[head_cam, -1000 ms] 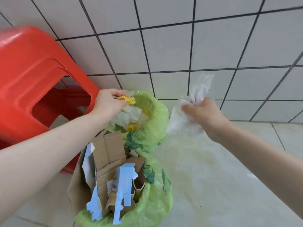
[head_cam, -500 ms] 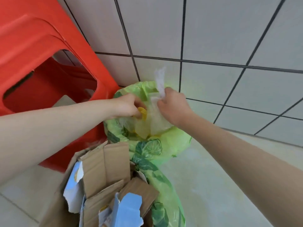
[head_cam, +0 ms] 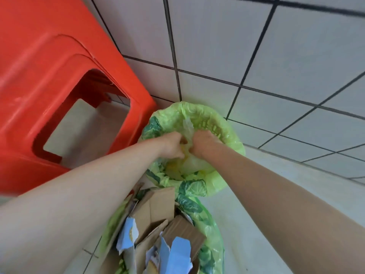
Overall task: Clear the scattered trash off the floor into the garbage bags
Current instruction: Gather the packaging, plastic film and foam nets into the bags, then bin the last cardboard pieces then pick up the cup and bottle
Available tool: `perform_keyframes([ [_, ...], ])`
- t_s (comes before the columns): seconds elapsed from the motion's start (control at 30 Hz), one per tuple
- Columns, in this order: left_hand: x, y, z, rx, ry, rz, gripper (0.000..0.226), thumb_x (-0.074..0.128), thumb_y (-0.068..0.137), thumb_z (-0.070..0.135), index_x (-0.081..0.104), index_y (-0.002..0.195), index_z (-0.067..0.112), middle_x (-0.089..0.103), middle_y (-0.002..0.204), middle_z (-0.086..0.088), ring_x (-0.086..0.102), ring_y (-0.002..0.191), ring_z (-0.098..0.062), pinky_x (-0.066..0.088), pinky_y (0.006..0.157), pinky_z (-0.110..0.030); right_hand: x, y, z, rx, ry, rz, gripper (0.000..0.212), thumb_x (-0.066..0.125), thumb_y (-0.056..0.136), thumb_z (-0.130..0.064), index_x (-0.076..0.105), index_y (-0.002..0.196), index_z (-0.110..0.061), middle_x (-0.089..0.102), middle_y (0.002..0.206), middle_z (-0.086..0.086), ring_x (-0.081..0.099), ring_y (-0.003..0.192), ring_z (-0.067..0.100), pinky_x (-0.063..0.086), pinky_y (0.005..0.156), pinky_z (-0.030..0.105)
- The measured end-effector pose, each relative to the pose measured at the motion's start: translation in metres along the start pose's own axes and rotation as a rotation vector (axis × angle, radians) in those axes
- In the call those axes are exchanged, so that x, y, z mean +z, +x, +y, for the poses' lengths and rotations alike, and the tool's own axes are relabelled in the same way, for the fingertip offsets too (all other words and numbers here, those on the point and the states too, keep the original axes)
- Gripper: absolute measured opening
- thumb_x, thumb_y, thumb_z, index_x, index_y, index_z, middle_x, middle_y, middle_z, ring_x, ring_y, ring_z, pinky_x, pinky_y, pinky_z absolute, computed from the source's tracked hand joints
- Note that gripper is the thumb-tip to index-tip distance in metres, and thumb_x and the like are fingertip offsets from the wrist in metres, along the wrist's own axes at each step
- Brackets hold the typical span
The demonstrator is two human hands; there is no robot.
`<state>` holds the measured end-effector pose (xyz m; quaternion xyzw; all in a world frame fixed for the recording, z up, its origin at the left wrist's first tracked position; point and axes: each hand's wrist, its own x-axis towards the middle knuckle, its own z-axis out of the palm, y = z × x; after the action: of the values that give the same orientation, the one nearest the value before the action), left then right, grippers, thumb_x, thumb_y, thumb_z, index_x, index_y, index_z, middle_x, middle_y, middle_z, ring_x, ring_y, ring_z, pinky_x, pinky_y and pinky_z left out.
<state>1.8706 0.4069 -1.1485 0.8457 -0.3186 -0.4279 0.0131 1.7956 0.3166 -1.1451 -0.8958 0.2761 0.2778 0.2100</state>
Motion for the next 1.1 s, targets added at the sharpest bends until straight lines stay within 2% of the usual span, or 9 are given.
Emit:
perform_keyframes([
  [0.1, -0.015, -0.038, 0.006, 0.019, -0.124, -0.005, 0.057, 0.066, 0.081, 0.020, 0.049, 0.135, 0.010, 0.056, 0.129, -0.007, 0.055, 0.116, -0.025, 0.047, 0.095, -0.034, -0.031, -0.031, -0.009, 0.009, 0.092, 0.001, 0.063, 0.055, 0.094, -0.037, 0.037, 0.135, 0.007, 0.050, 0.130, 0.019, 0.054, 0.117, 0.032, 0.046, 0.080, 0.034],
  [0.2, -0.024, -0.073, 0.012, 0.027, -0.225, 0.028, 0.043, 0.060, 0.085, 0.016, 0.054, 0.128, 0.012, 0.058, 0.126, -0.013, 0.060, 0.096, -0.029, 0.044, 0.062, -0.027, -0.054, -0.067, -0.009, 0.017, 0.138, 0.072, 0.058, 0.055, 0.094, -0.031, 0.034, 0.135, 0.004, 0.048, 0.129, 0.020, 0.051, 0.118, 0.034, 0.046, 0.087, 0.036],
  [0.27, -0.036, -0.106, 0.015, 0.019, -0.318, 0.088, 0.034, 0.055, 0.087, 0.011, 0.058, 0.121, 0.011, 0.058, 0.125, -0.010, 0.056, 0.073, -0.021, 0.038, 0.053, -0.025, -0.070, -0.096, -0.014, 0.010, 0.156, 0.087, 0.051, 0.052, 0.095, -0.024, 0.033, 0.136, 0.001, 0.047, 0.130, 0.020, 0.049, 0.119, 0.034, 0.044, 0.088, 0.037],
  [0.33, -0.048, -0.141, 0.019, 0.002, -0.414, 0.143, 0.029, 0.052, 0.088, 0.010, 0.061, 0.115, 0.013, 0.060, 0.121, -0.008, 0.054, 0.070, -0.017, 0.046, 0.060, -0.028, -0.087, -0.128, -0.022, -0.016, 0.171, 0.099, 0.047, 0.047, 0.095, -0.020, 0.034, 0.137, -0.001, 0.050, 0.128, 0.020, 0.050, 0.118, 0.035, 0.042, 0.087, 0.036],
  [0.47, -0.071, -0.217, 0.023, -0.006, -0.589, 0.268, 0.024, 0.053, 0.089, 0.009, 0.065, 0.109, 0.016, 0.065, 0.115, -0.002, 0.060, 0.101, -0.017, 0.044, 0.088, -0.026, -0.119, -0.190, -0.051, -0.090, 0.200, 0.134, 0.039, 0.045, 0.093, -0.018, 0.042, 0.130, -0.006, 0.057, 0.122, 0.016, 0.055, 0.111, 0.035, 0.048, 0.088, 0.040],
  [0.67, -0.114, -0.355, 0.024, -0.032, -0.857, 0.450, 0.023, 0.054, 0.088, 0.005, 0.065, 0.101, 0.021, 0.069, 0.098, 0.011, 0.062, 0.090, -0.001, 0.042, 0.076, -0.005, -0.174, -0.295, -0.112, -0.231, 0.223, 0.152, 0.035, 0.044, 0.094, -0.019, 0.049, 0.128, -0.012, 0.058, 0.122, 0.006, 0.055, 0.111, 0.022, 0.043, 0.090, 0.029],
  [0.8, -0.141, -0.456, 0.012, -0.119, -1.048, 0.626, 0.024, 0.054, 0.087, 0.001, 0.066, 0.099, 0.017, 0.071, 0.089, 0.005, 0.065, 0.088, -0.003, 0.049, 0.081, -0.020, -0.214, -0.369, -0.165, -0.304, 0.347, 0.151, 0.033, 0.047, 0.093, -0.019, 0.053, 0.125, -0.014, 0.061, 0.119, -0.001, 0.055, 0.112, 0.014, 0.043, 0.094, 0.025],
  [0.93, -0.164, -0.560, 0.001, -0.206, -1.117, 0.768, 0.027, 0.053, 0.085, 0.000, 0.063, 0.091, 0.024, 0.071, 0.085, 0.006, 0.064, 0.079, -0.002, 0.048, 0.072, -0.019, -0.244, -0.452, -0.222, -0.335, 0.528, 0.127, 0.029, 0.050, 0.092, -0.020, 0.058, 0.119, -0.018, 0.064, 0.112, -0.007, 0.058, 0.107, 0.008, 0.046, 0.095, 0.028],
  [1.1, -0.180, -0.671, -0.012, -0.316, -1.139, 0.928, 0.029, 0.054, 0.084, 0.001, 0.061, 0.087, 0.029, 0.071, 0.083, 0.006, 0.066, 0.085, -0.007, 0.048, 0.081, -0.021, -0.267, -0.537, -0.287, -0.449, 0.609, 0.082, 0.027, 0.053, 0.092, -0.021, 0.058, 0.118, -0.019, 0.065, 0.111, -0.006, 0.059, 0.104, 0.008, 0.048, 0.096, 0.033],
])
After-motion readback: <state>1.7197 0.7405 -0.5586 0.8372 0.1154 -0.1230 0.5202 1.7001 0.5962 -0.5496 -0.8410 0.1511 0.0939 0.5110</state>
